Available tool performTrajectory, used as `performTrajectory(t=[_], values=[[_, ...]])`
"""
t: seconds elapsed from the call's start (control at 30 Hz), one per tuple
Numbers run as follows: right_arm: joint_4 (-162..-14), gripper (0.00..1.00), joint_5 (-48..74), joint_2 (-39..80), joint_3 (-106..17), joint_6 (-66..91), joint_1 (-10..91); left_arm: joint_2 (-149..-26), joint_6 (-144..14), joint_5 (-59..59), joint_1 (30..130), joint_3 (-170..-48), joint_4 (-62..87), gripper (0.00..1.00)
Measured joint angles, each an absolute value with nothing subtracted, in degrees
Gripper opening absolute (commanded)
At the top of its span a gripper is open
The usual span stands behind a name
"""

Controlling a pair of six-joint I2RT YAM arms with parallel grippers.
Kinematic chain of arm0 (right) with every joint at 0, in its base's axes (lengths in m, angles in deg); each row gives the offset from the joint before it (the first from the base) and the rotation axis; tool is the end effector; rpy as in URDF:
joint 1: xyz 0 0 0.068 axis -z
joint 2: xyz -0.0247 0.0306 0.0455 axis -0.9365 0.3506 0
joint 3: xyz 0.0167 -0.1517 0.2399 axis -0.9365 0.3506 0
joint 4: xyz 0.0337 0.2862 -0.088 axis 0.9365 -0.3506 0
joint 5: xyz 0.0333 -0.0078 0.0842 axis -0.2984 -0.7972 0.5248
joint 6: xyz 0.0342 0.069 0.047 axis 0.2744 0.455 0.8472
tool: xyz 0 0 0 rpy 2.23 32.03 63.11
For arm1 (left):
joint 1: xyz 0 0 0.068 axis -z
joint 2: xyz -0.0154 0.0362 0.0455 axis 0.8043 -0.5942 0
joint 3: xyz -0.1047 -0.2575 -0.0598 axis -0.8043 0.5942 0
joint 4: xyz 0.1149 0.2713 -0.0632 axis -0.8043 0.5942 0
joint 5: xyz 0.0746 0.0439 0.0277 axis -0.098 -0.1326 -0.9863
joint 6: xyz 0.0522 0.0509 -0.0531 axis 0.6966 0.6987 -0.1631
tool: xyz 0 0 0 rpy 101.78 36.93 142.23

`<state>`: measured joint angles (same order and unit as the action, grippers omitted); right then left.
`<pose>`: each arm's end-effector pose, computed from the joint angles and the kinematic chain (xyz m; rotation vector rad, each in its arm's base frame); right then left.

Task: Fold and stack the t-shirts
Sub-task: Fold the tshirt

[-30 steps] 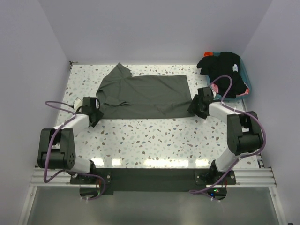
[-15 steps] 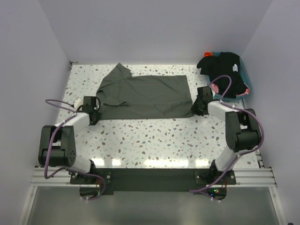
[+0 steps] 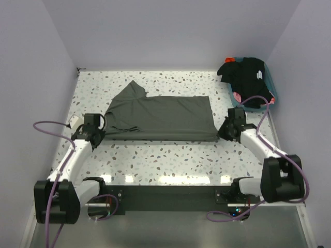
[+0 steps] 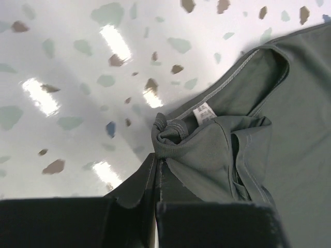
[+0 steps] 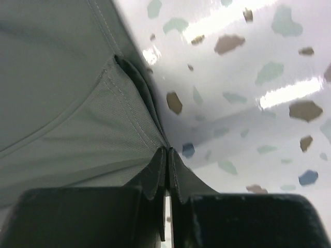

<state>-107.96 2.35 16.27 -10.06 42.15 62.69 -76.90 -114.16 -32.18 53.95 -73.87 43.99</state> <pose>0.3102 0.0322 0.1364 0.6824 2.4657 0.2243 0.2651 0.0306 0.1608 -1.3492 2.0328 0.0732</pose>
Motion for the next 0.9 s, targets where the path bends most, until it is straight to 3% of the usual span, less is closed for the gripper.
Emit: performTrajectory(t=[0.1,0.13,0.17,0.23,0.27,0.3,0.37,0.6,0.7,0.9], values=[[-111.0,0.05,3.9,9.17,-6.23,42.63,62.8,-69.73,-115.78,-33.08,53.97,-70.49,48.08,0.03],[-112.25,0.17,4.29,6.4,-4.92,42.9,62.8,-67.44,-116.21,-33.27,53.97,-69.59,49.78,0.1],[-113.43,0.23,4.66,4.38,-4.03,43.18,62.8,-65.21,-116.48,-33.32,53.97,-68.91,51.27,0.34],[-115.87,0.4,4.86,0.36,-2.43,43.46,62.97,-61.54,-117.09,-34.08,53.93,-68.32,53.87,0.56],[-117.1,0.57,4.86,-1.15,-1.97,43.53,63.17,-60.07,-117.4,-34.67,53.91,-68.32,54.87,0.73],[-118.17,0.65,4.86,-2.28,-1.62,43.77,63.3,-59.11,-117.55,-35.09,53.89,-68.37,55.6,0.78],[-120.2,0.75,4.62,-4.18,-1.47,43.16,63.5,-57.38,-117.55,-35.79,53.89,-68.89,57.54,0.82],[-120.29,0.77,4.73,-3.18,-5.53,41.71,63.5,-58.28,-109.96,-34.8,53.89,-76.71,53.61,0.76],[-116.97,0.77,6.02,5.52,-12.0,40.91,63.28,-66.02,-104.15,-31.37,53.89,-82.16,45.65,0.74],[-112.68,0.74,6.61,25.56,-30.25,37.85,60.64,-92.88,-89.88,-26.67,56.68,-100.39,33.11,0.75]])
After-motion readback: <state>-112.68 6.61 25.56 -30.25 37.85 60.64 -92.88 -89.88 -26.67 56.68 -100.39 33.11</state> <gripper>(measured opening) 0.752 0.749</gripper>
